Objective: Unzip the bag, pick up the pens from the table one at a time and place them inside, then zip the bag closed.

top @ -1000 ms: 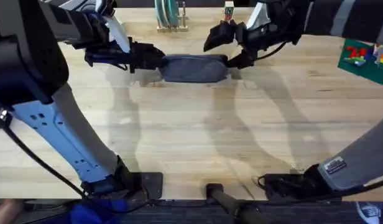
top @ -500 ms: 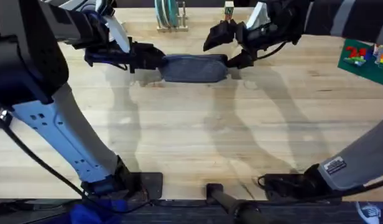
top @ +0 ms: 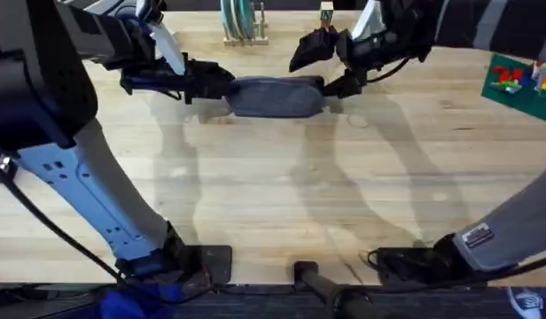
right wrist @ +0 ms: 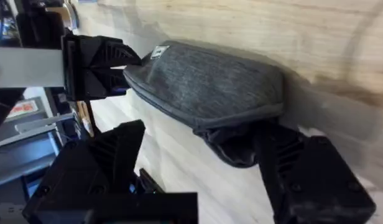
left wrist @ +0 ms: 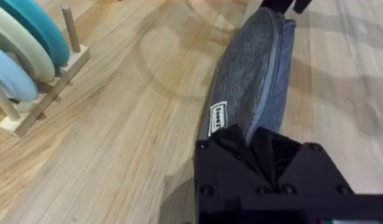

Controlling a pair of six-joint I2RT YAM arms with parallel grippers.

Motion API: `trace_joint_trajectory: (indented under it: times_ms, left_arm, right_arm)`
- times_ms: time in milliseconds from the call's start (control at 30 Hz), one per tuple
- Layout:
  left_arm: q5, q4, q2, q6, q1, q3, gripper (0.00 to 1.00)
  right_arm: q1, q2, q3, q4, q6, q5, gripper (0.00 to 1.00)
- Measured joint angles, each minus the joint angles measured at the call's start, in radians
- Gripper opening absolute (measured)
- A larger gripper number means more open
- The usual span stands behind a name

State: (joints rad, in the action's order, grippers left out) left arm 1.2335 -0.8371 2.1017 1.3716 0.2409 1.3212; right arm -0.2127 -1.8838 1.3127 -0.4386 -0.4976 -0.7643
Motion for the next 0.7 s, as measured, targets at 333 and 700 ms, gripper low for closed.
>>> trace_joint_trajectory:
  times_ms: [333, 700]
  left_arm:
    - [0.0, 0.016, 0.0, -0.012, 0.0, 0.0, 0.041]
    - [0.0, 0.018, 0.0, -0.026, 0.0, 0.0, 0.041]
  right_arm:
    - [0.001, 0.084, 0.015, -0.028, 0.0, -0.047, 0.996]
    - [-0.001, 0.121, 0.033, -0.031, 0.0, -0.076, 0.996]
